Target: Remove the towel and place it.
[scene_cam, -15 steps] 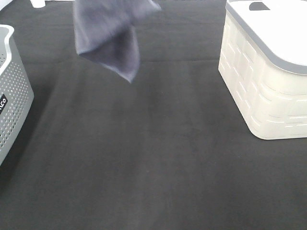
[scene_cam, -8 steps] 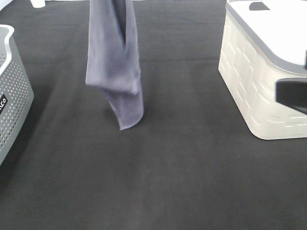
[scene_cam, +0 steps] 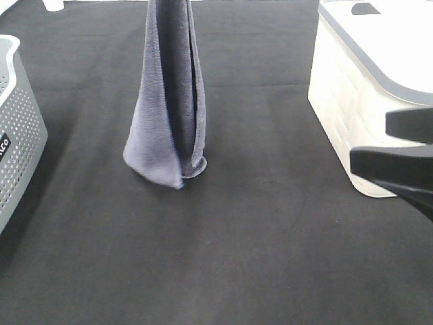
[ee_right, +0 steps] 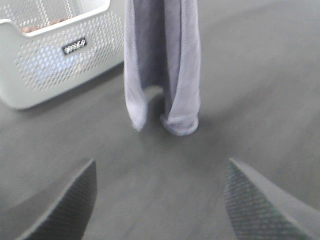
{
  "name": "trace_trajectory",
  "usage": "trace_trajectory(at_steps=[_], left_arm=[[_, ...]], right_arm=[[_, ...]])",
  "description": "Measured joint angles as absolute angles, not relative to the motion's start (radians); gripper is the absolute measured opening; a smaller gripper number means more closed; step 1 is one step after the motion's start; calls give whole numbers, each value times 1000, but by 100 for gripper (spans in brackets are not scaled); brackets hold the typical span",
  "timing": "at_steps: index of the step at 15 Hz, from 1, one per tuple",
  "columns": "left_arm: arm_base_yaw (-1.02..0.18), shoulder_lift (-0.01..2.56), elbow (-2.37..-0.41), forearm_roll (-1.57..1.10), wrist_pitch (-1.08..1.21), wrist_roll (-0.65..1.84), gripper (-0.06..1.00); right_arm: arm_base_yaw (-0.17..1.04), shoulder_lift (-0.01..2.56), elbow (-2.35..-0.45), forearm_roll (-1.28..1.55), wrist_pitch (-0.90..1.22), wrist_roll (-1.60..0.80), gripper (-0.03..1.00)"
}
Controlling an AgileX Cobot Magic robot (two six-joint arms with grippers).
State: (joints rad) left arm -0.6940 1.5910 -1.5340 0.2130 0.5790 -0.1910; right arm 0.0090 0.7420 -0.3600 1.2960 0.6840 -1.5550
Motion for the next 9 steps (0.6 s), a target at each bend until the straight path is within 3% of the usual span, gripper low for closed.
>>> trace_trajectory(at_steps=[6, 8, 9], left_arm=[[-694, 1591, -1534, 227, 586, -205, 0], [-694, 1591, -1534, 228, 587, -205, 0], [-694, 1591, -1534, 228, 587, -205, 0]], right_arm=[[25, 860, -356, 1437, 667, -1660, 70], [121, 910, -356, 1469, 622, -1692, 70], [288, 966, -356, 1553, 484, -1751, 70]])
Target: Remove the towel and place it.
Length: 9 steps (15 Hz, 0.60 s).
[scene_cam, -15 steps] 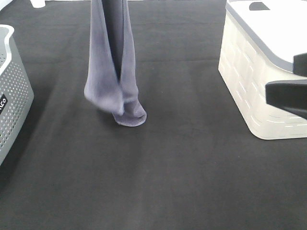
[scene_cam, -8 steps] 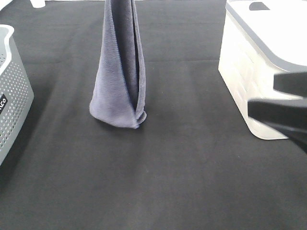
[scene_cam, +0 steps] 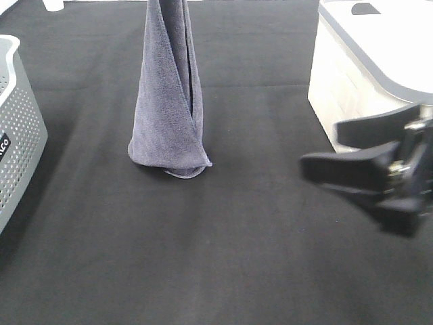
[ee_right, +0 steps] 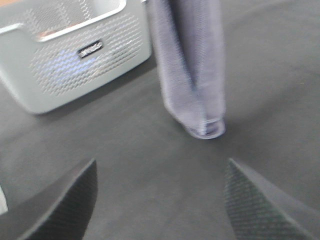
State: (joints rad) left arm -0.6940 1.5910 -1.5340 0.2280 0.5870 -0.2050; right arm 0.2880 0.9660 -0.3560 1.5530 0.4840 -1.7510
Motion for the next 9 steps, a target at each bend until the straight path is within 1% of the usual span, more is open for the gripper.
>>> trace_trajectory(at_steps=[1, 3, 4, 5, 6, 9], left_arm=[[-694, 1591, -1534, 228, 588, -207, 0], [-694, 1591, -1534, 228, 588, -208, 0], [-694, 1591, -1534, 228, 588, -208, 0], [-694, 1591, -1534, 229, 588, -208, 0], [-694, 1591, -1534, 230, 592, -208, 0], [-694, 1591, -1534, 231, 615, -208, 0]], right_arm=[[356, 989, -356, 1597, 430, -1778, 70], [606, 1106, -382, 1706, 183, -1917, 70], [698, 1186, -423, 1720, 110, -1964, 70], [759, 1280, -472, 1725, 65, -1981, 70], [788, 1376, -531, 1730, 48, -1988, 70], [790, 1589, -690, 1737, 46, -1987, 70]])
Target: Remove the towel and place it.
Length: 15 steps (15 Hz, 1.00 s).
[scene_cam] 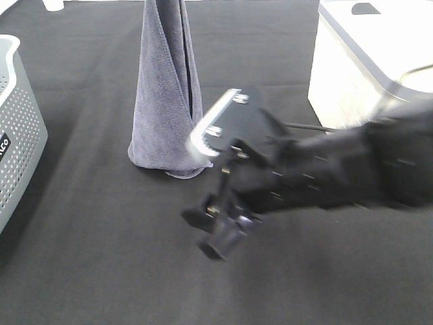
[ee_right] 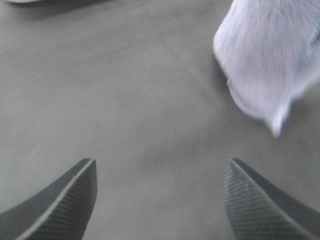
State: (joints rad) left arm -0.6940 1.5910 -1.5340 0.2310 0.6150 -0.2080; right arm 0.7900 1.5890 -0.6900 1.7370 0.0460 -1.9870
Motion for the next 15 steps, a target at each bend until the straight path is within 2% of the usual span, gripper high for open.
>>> trace_trajectory(at_steps=[4, 8, 15], left_arm=[[-694, 1591, -1534, 238, 641, -191, 0], [-694, 1591, -1534, 261, 662, -190, 0], [-694, 1591, -1534, 288, 662, -190, 0]], right_arm=[[779, 1785, -878, 1740, 72, -1988, 70], [737, 1917, -975, 1740, 95, -1988, 70], [737, 1999, -1044, 1740, -17, -1987, 70]])
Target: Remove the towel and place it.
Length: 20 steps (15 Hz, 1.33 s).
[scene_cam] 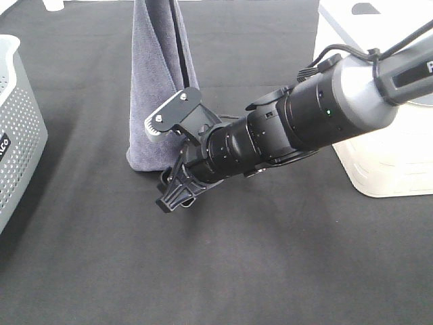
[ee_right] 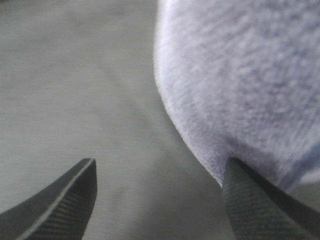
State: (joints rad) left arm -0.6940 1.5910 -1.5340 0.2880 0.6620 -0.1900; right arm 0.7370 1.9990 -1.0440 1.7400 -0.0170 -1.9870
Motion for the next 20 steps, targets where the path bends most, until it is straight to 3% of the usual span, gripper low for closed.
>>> trace_trajectory(at_steps=[5, 11, 14, 20], left_arm=[[-694, 1591, -1534, 305, 662, -190, 0], [-694, 1591, -1534, 325, 662, -190, 0], [-694, 1591, -1534, 340, 662, -190, 0], [-694, 1591, -1534, 339, 662, -190, 0]], right_arm=[[737, 1876, -985, 1740, -141, -1980, 70], [736, 1862, -959, 1741, -92, -1949, 70], [736, 1805, -854, 1744, 52, -1927, 70], [738, 1788, -842, 1744, -51, -1927, 70]])
